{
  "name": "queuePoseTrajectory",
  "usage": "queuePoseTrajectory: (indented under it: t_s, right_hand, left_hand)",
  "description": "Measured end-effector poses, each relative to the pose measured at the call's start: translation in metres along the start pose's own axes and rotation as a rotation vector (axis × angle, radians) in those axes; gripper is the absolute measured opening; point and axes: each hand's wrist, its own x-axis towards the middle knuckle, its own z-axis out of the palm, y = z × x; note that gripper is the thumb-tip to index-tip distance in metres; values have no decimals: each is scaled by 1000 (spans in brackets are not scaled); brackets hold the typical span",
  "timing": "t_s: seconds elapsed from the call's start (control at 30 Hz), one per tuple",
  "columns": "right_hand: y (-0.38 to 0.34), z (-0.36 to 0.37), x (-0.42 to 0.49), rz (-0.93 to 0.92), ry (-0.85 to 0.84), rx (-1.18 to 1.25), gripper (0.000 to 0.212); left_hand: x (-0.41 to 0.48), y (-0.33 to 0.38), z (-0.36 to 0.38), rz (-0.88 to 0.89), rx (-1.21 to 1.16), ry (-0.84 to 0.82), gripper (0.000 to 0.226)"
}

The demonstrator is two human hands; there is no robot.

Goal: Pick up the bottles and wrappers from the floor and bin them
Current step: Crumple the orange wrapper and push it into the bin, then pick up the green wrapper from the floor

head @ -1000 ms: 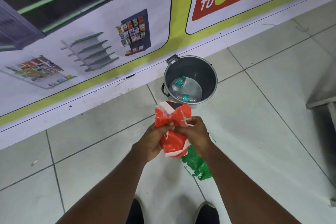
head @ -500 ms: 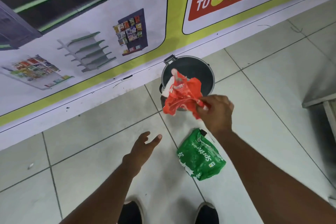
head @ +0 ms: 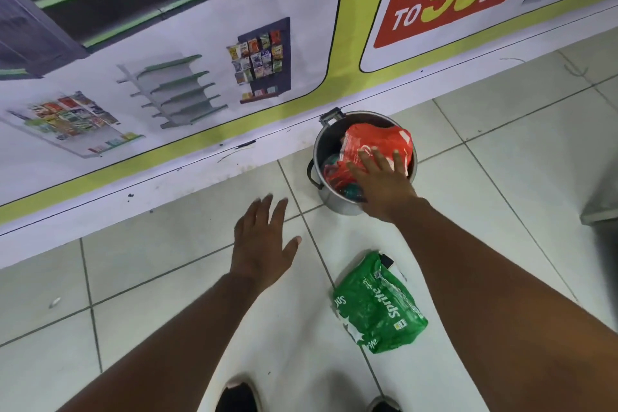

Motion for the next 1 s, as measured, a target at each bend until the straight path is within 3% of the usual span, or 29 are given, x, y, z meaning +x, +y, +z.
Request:
queuePoseTrajectory:
  t_s: [0.17,0.27,0.33,0.47,0.6,0.83,1.0]
  right_hand:
    - [-2,28,-62,-20,249,156,64]
    - [4,83,-118,39,257,245,56]
    - [6,125,-147,177,109,260,71]
    - [-10,199,-170,367,-328,230,138]
    - [-45,246,-150,344,-386,185,149]
    - [-73,282,-115,303,-380,120,134]
    - [-73,278,-126,178,-298,158,84]
  left_hand:
    - [16,10,-3,110,69,-10,77]
    - [10,13,9,131,74,-20,77]
    - [2,14,24,142,77,-46,77]
    - [-14,10,70,216,115,-131,80]
    - [-17,0,111,249,139,-176,80]
    - [-14,-19,152,269,157,-233,78]
    - [-23,-15,155,234,161,-267,78]
